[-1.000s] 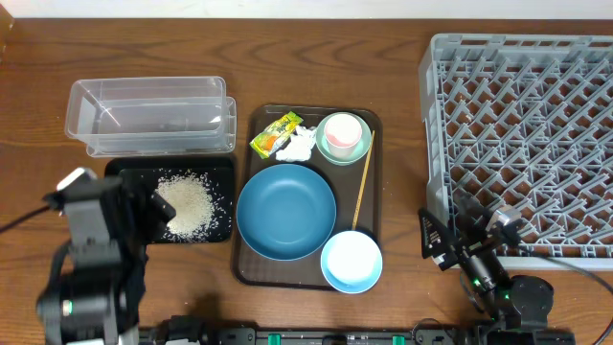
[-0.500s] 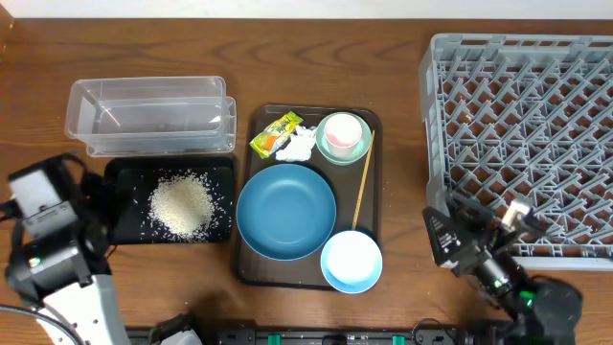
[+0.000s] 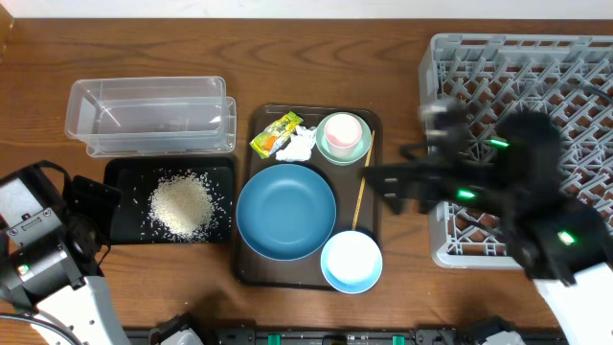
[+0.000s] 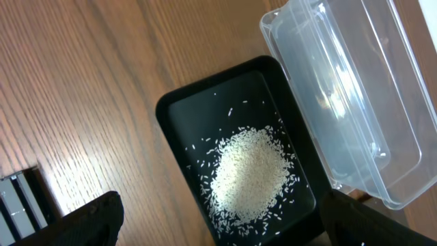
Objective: Sort waste into correct bins and load items into the dishwasher rack
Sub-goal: 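Reach the right gripper to the blue plate rim and grasp it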
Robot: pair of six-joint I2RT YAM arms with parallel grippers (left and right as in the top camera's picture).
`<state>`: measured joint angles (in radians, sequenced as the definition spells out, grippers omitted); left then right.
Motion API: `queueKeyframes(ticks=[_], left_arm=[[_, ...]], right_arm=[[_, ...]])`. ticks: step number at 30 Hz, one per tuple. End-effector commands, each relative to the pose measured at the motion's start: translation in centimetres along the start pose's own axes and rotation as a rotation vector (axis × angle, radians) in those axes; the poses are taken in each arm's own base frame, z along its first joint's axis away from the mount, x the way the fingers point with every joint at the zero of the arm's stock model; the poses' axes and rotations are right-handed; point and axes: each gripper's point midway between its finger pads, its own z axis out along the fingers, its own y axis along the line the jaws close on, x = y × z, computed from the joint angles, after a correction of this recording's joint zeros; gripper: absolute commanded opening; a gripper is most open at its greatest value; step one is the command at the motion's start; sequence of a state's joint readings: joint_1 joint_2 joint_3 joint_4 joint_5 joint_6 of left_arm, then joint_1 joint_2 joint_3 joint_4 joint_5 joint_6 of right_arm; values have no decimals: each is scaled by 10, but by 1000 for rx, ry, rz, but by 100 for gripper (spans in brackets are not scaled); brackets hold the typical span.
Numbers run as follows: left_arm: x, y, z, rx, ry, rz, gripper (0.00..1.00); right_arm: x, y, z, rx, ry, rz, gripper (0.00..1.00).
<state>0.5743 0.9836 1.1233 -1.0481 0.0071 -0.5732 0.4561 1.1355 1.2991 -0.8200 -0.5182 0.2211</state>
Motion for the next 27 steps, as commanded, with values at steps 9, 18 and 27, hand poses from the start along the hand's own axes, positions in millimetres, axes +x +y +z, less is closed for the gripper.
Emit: queueKeyframes(ticks=[9, 18, 27], left_arm=[[-5, -4, -6, 17, -14, -10, 94], [-5, -4, -6, 17, -15, -10, 94], [-5, -4, -6, 17, -15, -10, 94]], right_arm=[[74, 74, 143, 46, 328, -384, 99], [147, 79, 209, 48, 511, -416, 75], [214, 56, 249, 116, 685, -366, 61]])
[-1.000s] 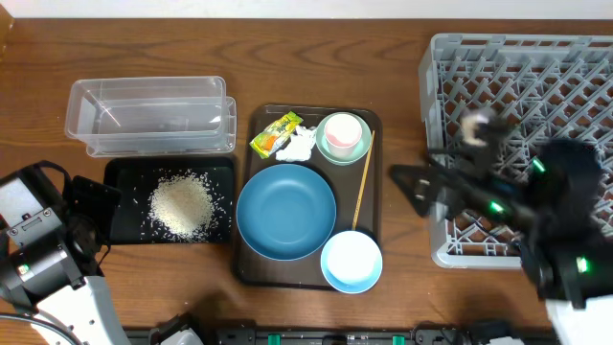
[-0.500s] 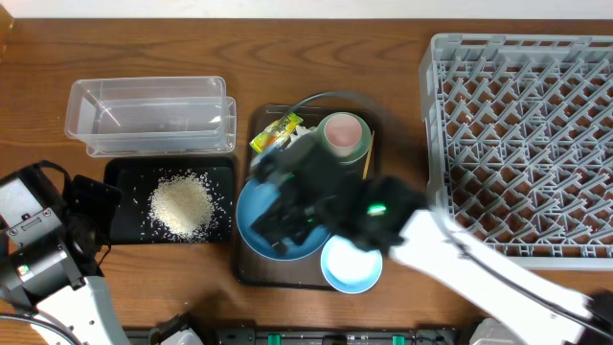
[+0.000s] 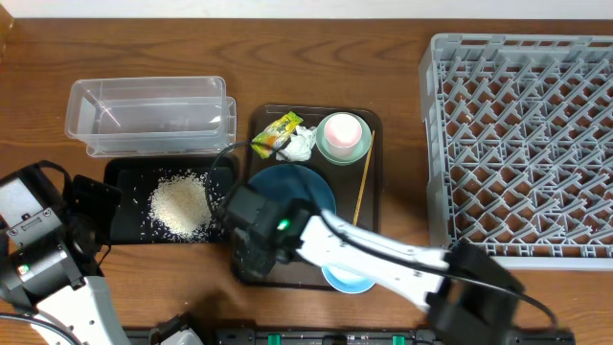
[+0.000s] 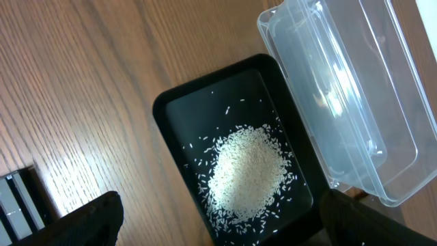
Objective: Sort waste into correct bins and load items into the dishwasher rack
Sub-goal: 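Reach the right gripper to the blue plate rim and grasp it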
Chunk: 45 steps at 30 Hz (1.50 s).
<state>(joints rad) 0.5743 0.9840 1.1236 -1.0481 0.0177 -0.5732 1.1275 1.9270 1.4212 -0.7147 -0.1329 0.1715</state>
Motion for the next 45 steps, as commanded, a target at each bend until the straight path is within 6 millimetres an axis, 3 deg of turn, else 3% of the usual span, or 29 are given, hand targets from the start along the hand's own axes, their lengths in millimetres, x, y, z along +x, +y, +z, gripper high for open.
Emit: queueKeyframes(ticks=[1, 11, 32, 38, 41, 45], left_arm=[[-6, -2, -6, 9, -21, -10, 94], [-6, -2, -6, 9, -21, -10, 94], [-6, -2, -6, 9, -21, -10, 94], [-6, -2, -6, 9, -21, -10, 95], [-6, -2, -6, 9, -21, -10, 94], [-6, -2, -6, 9, -21, -10, 94]], right_arm=[[1, 3, 11, 8, 19, 30, 59], [10, 1, 24, 22, 54, 49, 39], [24, -8, 47, 56, 100, 96, 38], [20, -7, 45, 54, 88, 112, 23], [17, -6, 41, 51, 76, 112, 21], [3, 4, 33, 5, 50, 109, 5]])
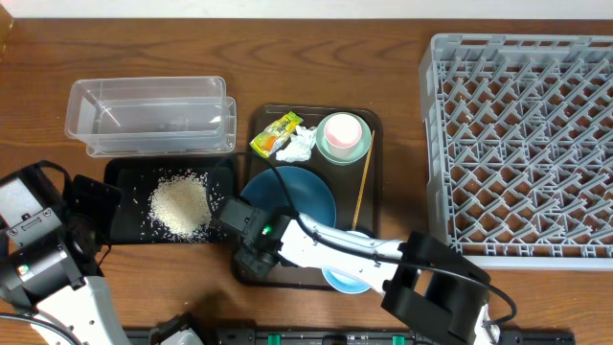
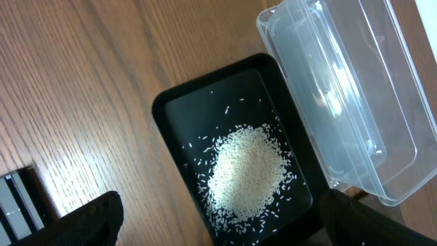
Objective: Sort waste into correct bins and load items into the dishwasher rack
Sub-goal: 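Reach the right gripper to the blue plate rim and grasp it, then lift the blue plate with the right gripper over the dish rack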
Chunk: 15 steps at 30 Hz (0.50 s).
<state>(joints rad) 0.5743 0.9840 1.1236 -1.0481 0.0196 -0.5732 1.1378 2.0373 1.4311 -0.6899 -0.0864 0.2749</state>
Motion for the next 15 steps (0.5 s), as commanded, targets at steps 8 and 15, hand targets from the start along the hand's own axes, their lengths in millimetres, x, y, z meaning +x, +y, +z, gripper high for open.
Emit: queueKeyframes(ticks=[8, 15], left_arm=[[-6, -2, -6, 7, -22, -10, 95], [-6, -2, -6, 7, -22, -10, 95]], right_arm=[[-40, 13, -55, -88, -31, 53, 1], [-82, -27, -143, -99, -128, 111, 1]])
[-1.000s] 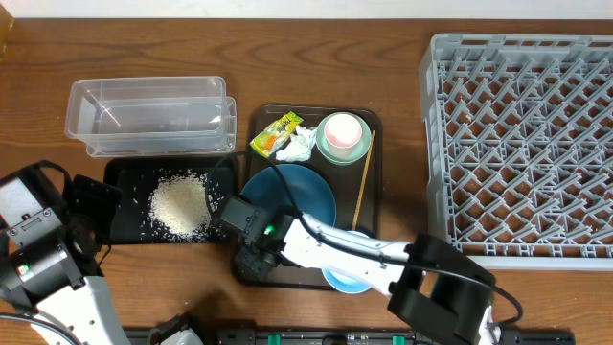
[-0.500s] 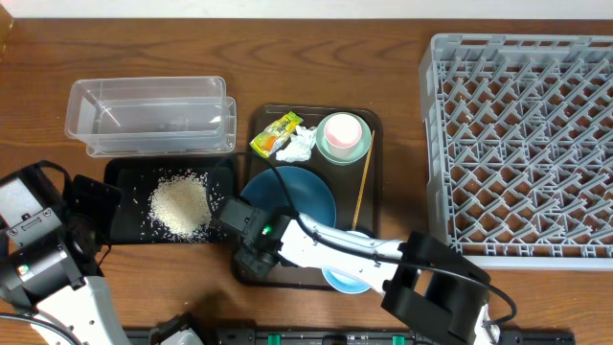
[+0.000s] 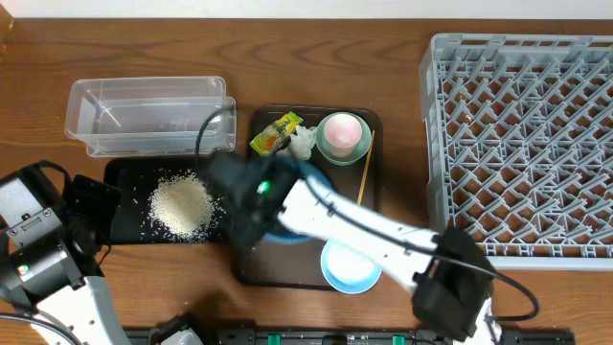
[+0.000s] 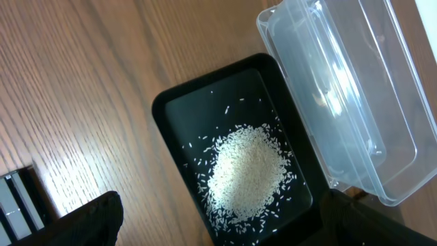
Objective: Sort waste into correct bins and load items into the dishwasher rack
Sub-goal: 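Lift the blue plate with the right gripper over the dish rack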
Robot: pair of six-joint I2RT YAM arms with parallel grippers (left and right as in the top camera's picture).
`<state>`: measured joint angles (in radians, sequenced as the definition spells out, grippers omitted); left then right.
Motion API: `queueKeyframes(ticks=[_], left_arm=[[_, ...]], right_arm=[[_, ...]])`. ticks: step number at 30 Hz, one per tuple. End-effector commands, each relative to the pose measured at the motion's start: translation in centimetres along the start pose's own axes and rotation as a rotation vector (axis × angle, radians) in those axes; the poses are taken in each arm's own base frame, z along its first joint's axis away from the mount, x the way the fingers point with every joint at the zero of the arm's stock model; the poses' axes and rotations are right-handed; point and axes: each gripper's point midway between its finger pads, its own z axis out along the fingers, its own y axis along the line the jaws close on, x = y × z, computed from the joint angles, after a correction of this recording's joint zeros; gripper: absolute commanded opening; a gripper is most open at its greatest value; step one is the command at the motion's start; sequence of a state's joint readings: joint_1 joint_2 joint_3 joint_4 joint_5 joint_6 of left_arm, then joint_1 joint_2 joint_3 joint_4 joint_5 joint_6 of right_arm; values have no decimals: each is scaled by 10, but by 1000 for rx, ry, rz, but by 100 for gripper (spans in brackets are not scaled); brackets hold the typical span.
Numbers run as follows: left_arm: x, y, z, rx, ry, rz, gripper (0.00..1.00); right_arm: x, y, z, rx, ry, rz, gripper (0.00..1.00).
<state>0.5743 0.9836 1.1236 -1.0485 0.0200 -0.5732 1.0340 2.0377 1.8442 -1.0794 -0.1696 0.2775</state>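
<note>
My right arm reaches from the front right across the brown tray (image 3: 369, 206). Its gripper (image 3: 237, 220) is at the left rim of the blue plate (image 3: 283, 234), most of which the arm hides. Whether the jaws hold the plate cannot be told. On the tray's far end are a yellow wrapper (image 3: 276, 132), a crumpled tissue (image 3: 302, 144) and a pink cup in a green bowl (image 3: 343, 134). A light blue bowl (image 3: 352, 270) sits at the tray's front. My left gripper (image 4: 220, 229) hangs open over the black tray of rice (image 4: 242, 174).
A clear plastic bin (image 3: 148, 115) stands behind the black rice tray (image 3: 177, 203). The grey dishwasher rack (image 3: 522, 144) fills the right side. A thin chopstick (image 3: 363, 182) lies along the tray's right edge. Bare wood lies left of the rice tray.
My right gripper has shifted from the plate's front left rim to farther back and left, and the arm now lies across the plate. The left arm is unchanged.
First my right arm was a blur over the dishwasher rack. Then it had reached across to the blue plate's left edge. Later it stayed low at the plate's front left rim, and now it covers the plate. The left gripper stayed open over the rice tray.
</note>
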Motion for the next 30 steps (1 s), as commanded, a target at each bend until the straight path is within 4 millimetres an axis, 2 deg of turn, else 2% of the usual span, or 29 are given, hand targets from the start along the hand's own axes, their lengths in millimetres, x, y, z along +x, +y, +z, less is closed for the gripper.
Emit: queueKeyframes(ticks=[1, 3, 4, 5, 7, 10, 13, 17, 20, 23, 27, 30], left_arm=[[-6, -2, -6, 7, -22, -10, 94], [-6, -2, -6, 7, -22, -10, 95], [-6, -2, -6, 7, -22, -10, 95], [-6, -2, -6, 7, -22, -10, 95], [-6, -2, -6, 7, -22, -10, 95], [-6, -2, -6, 7, -22, -10, 95], [-6, -2, -6, 7, -22, -10, 95], [-6, -2, -6, 7, -22, -10, 95], [-6, -2, -6, 7, -22, -10, 95], [-6, -2, -6, 6, -22, -10, 95], [-6, -2, -6, 6, -21, -10, 95], [-6, -1, -5, 5, -20, -10, 95]], right_arm=[[-37, -16, -64, -64, -137, 9, 1], [-49, -26, -101, -111, -203, 3, 1], [-55, -34, -128, -144, -254, 1, 1], [-57, -39, -139, -157, -276, 2, 1], [-60, -64, -179, -167, -358, 32, 1], [-52, -126, -226, -98, -458, 148, 1], [-29, -191, -266, -66, -528, 287, 1], [7, -245, -293, -83, -567, 332, 1], [45, -290, -310, -87, -593, 432, 1], [73, -323, -330, -136, -691, 482, 1], [97, -342, -354, -230, -860, 428, 1], [119, -358, -354, -279, -924, 473, 1]])
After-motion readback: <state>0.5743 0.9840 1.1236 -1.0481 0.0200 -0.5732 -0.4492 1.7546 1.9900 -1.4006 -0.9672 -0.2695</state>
